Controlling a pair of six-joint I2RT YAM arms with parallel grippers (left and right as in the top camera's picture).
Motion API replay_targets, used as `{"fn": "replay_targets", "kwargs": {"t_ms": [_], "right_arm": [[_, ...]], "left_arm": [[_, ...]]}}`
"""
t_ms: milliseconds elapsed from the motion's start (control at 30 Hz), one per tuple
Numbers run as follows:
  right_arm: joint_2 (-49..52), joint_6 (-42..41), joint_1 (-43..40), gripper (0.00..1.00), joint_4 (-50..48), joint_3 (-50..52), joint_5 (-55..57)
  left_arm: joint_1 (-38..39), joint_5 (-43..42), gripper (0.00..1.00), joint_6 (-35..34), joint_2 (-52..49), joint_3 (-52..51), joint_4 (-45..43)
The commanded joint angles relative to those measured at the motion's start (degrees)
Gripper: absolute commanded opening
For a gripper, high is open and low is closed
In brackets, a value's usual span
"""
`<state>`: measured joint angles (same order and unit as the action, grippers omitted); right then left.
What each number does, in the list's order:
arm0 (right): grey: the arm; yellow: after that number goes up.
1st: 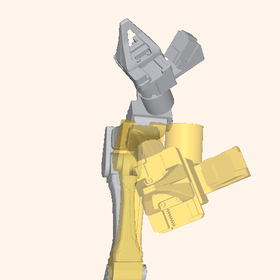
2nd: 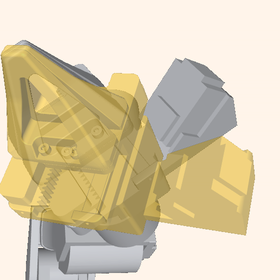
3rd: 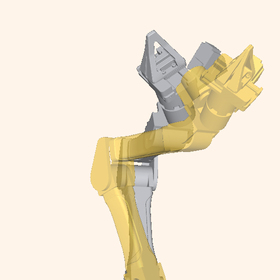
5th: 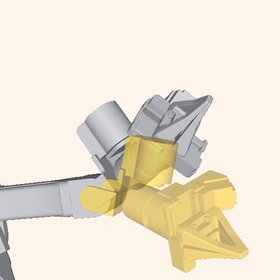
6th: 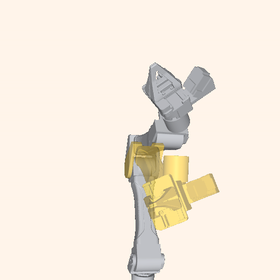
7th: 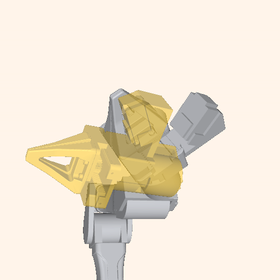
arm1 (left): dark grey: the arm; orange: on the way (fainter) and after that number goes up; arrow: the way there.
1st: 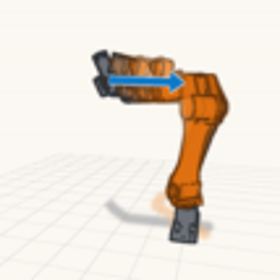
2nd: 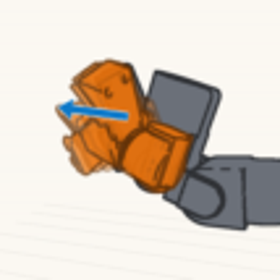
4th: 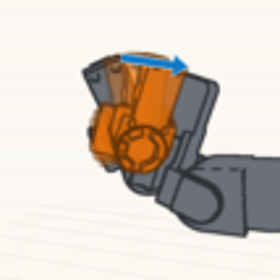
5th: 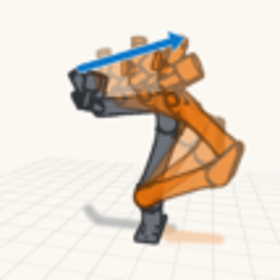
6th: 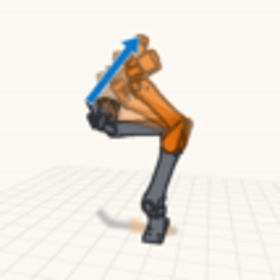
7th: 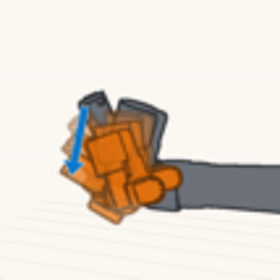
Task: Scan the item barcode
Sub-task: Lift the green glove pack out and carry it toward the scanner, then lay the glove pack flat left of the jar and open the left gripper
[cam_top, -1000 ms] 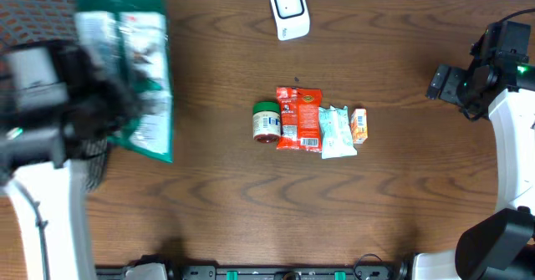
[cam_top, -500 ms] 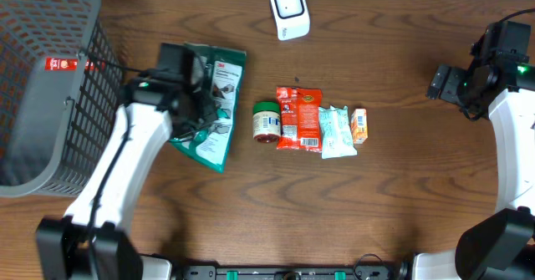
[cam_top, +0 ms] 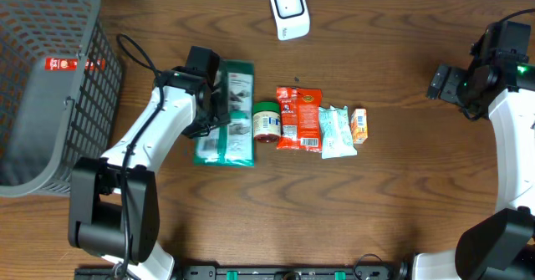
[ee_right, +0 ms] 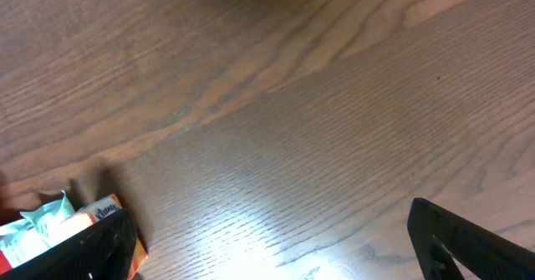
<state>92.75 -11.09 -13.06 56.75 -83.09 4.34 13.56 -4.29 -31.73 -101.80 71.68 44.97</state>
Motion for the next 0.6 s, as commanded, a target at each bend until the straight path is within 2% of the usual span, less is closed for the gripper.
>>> {"fn": "replay_targets", "kwargs": {"t_ms": [0,167,200,233,300,333,567], "right_arm": [[-0.2,0.0,0.0,0.99,0.0,-0.5,0.3],[-0.2,0.0,0.0,0.99,0.0,-0.5,0.3],[-0.2,0.0,0.0,0.99,0.0,-0.5,0.3],[-0.2,0.0,0.0,0.99,0.0,-0.5,0.3],[-0.2,0.0,0.0,0.99,0.0,-0.5,0.3],[-0.2,0.0,0.0,0.99,0.0,-0.5,0.3],[-0.2,0.0,0.0,0.99,0.0,-0.5,0.3]], "left_arm": [[-0.6,0.7,0.82,1.8,0.4,1.3,1.2],[-1.3,0.7,0.81,3.7,3.2,3.7,4.1],[-1.3,0.7,0.76,3.8,3.6,3.7,4.3],[-1.3,0.7,0.63,3.8,3.8,3.7,4.8],[-1.2,0.7,0.19,3.8,3.7,3.5,5.8],[-1.2,0.7,0.07,3.8,3.7,3.3,6.2],[-1.2,0.7,0.07,3.8,3.7,-0.3,6.4]]}}
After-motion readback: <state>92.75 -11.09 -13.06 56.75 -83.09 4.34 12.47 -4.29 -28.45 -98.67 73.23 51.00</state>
